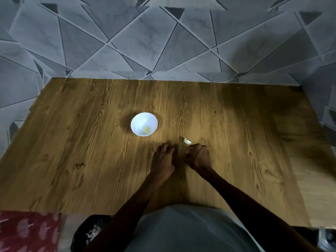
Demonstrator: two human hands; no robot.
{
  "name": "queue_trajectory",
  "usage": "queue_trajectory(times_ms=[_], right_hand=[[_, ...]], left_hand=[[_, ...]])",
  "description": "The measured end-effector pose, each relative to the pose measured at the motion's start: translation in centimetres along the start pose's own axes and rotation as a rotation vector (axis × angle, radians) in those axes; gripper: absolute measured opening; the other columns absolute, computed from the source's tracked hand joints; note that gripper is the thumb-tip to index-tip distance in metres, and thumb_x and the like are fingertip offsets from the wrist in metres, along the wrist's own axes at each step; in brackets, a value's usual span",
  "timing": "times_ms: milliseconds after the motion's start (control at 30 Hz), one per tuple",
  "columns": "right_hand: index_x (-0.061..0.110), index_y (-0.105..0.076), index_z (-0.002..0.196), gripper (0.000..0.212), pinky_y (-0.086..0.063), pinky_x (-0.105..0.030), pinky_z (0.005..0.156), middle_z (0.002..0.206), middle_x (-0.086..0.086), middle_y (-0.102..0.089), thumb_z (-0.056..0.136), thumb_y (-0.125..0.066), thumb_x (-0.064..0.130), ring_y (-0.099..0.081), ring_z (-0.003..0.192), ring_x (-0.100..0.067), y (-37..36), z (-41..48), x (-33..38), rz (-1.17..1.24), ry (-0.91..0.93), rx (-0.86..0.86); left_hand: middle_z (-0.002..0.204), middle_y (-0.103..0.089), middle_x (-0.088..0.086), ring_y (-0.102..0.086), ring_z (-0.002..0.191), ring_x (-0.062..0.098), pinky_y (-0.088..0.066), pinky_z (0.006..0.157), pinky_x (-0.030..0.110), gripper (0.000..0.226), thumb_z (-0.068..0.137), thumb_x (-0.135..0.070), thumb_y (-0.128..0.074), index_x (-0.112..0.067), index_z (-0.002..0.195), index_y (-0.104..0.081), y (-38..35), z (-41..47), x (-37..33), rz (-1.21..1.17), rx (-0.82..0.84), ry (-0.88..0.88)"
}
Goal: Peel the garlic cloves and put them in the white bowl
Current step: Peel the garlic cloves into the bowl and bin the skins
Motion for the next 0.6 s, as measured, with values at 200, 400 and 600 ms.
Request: queue_trajectory(times_ms=[200,400,600], right_hand=[[0.016,-0.066,0.068,0.023,-0.056,-0.029,0.055,0.066,0.000,-0.068,0.090,-0.059,0.021,-0.063,0.056,-0.012,-0.4,0.1,-0.2,-0.035,0.028,-0.048],[0.020,-0.072,0.066,0.018,-0.059,-0.029,0.060,0.069,0.005,-0.073,0.079,-0.077,0.009,-0.070,0.063,-0.008,-0.1,0.7,-1.9,0.248,0.059,-0.003],[-0.003,-0.074,0.088,0.006,-0.057,-0.020,0.061,0.083,-0.007,-0.076,0.082,-0.074,0.000,-0.074,0.075,-0.012,0.9,-1.0,-2.9,0.776,-0.090,0.035]], left_hand=[[0.153,-0.031,0.002,-0.032,0.137,0.024,-0.037,0.107,0.036,0.061,0.087,-0.024,-0.064,-0.019,0.144,-0.043,0.4,-0.1,0.0,-0.002,-0.004,-0.005],[0.144,-0.046,0.002,-0.038,0.135,0.021,-0.037,0.109,0.035,0.046,0.090,-0.026,-0.061,-0.020,0.136,-0.054,0.0,0.1,0.4,-0.162,-0.023,0.014],[0.085,-0.074,-0.003,-0.069,0.074,0.012,-0.055,0.075,0.028,0.010,0.086,-0.017,-0.071,-0.016,0.095,-0.075,0.8,0.5,0.4,-0.814,-0.041,0.143]])
Point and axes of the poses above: each hand's wrist, its own z-axis towards the middle knuckle, its own y-axis out of the back of the hand, x = y × z, the point moved 6 cm from there along z, towards the middle knuckle
